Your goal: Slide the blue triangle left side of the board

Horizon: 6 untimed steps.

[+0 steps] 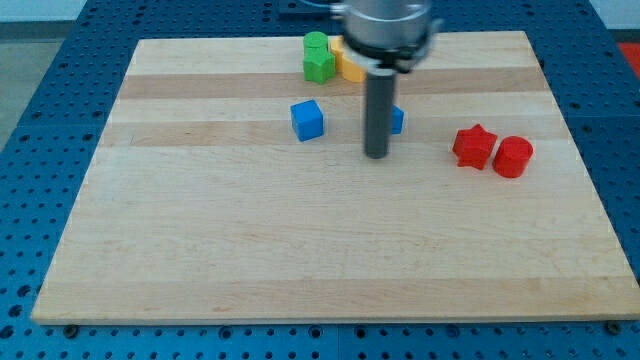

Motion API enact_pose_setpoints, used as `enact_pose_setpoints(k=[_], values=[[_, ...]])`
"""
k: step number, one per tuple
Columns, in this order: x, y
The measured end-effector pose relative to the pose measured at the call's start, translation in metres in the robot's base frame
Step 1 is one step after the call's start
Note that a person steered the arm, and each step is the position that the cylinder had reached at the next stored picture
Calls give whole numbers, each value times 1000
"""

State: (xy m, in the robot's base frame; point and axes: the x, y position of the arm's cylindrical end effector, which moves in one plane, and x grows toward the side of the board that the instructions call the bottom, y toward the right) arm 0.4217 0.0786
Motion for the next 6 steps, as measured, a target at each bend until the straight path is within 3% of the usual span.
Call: enact_pose_setpoints(k=[1, 2, 6], values=[[-6, 52], [-17, 66], [-43, -17]])
